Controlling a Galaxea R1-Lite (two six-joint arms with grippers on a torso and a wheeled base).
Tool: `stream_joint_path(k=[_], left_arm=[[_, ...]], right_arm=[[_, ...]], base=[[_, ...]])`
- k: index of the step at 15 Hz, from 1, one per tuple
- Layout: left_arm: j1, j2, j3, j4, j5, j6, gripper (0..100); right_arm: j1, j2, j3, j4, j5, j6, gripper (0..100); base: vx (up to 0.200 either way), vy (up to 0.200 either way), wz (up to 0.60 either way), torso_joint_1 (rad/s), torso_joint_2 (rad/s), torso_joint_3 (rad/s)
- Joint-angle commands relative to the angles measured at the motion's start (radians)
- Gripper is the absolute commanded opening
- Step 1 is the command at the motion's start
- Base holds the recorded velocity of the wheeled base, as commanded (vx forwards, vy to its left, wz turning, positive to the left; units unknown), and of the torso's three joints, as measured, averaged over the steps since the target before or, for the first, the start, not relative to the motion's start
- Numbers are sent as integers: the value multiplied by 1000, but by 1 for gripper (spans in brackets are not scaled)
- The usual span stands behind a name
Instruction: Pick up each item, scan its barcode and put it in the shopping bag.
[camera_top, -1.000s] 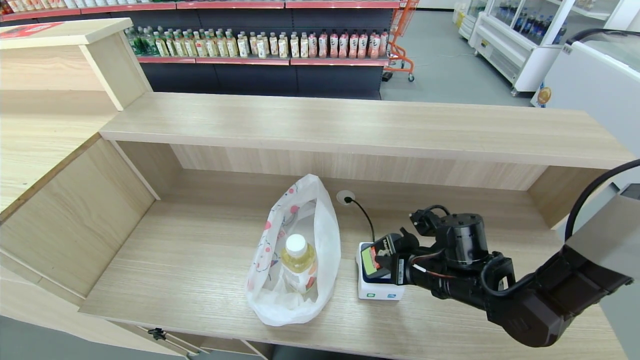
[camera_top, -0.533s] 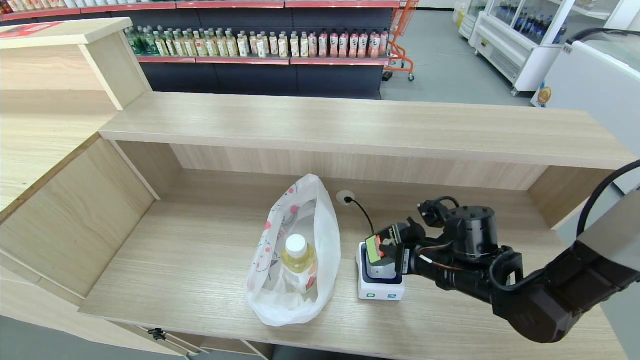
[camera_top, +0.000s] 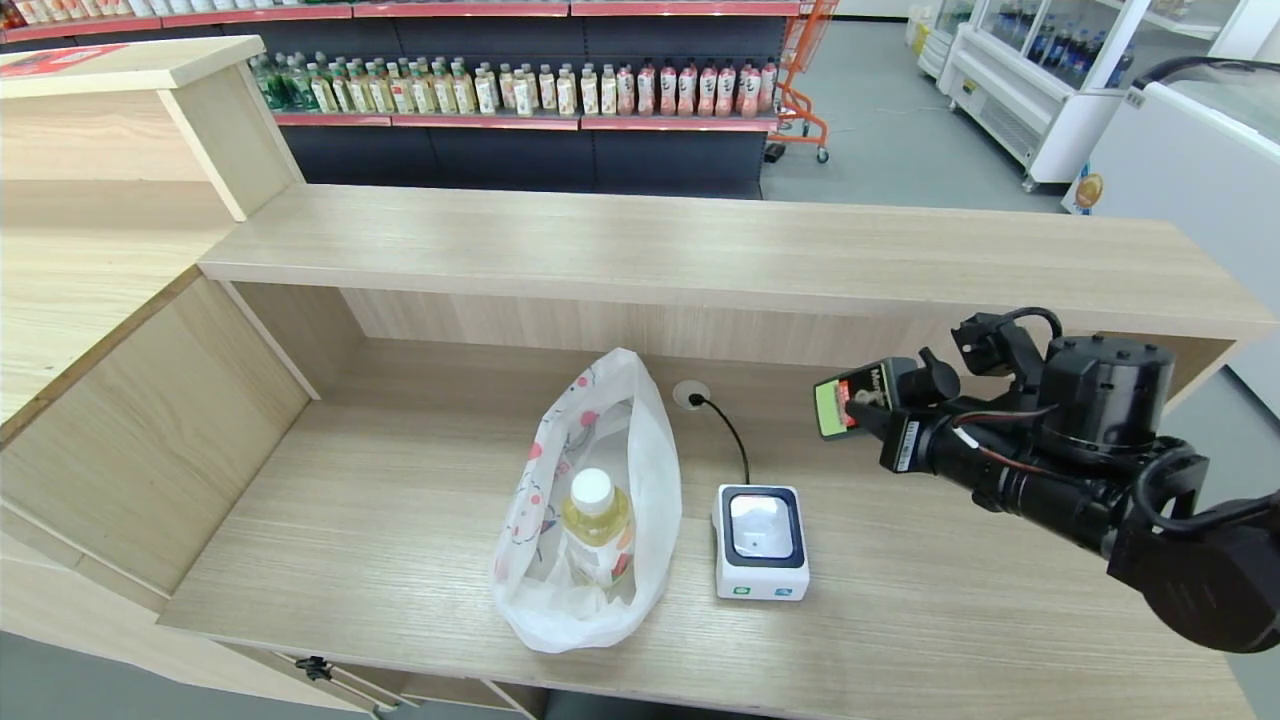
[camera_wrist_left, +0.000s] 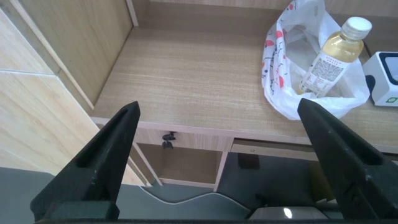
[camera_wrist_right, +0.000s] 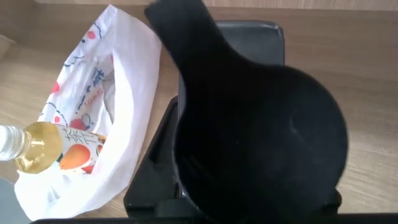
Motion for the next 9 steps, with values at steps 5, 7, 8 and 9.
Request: stream_joint_path(k=[5,7,8,9], left_arm=[[0,2,0,0,-1,-2,100],[0,0,0,0,-1,-2,100],[0,0,0,0,-1,-2,100],[0,2,0,0,-1,-2,100]], right_arm=[[49,-18,5,-2,8,-37,0],[73,16,-18,-4,12,-41,0],[75,28,-27,-4,14,-40,0],[78,82,-79,-4,37,-41,0]], base=[[0,160,0,1,0,2],[0,200,0,12,12,0],[0,200,0,-12,-7,7],[0,200,0,-7,-7,7]])
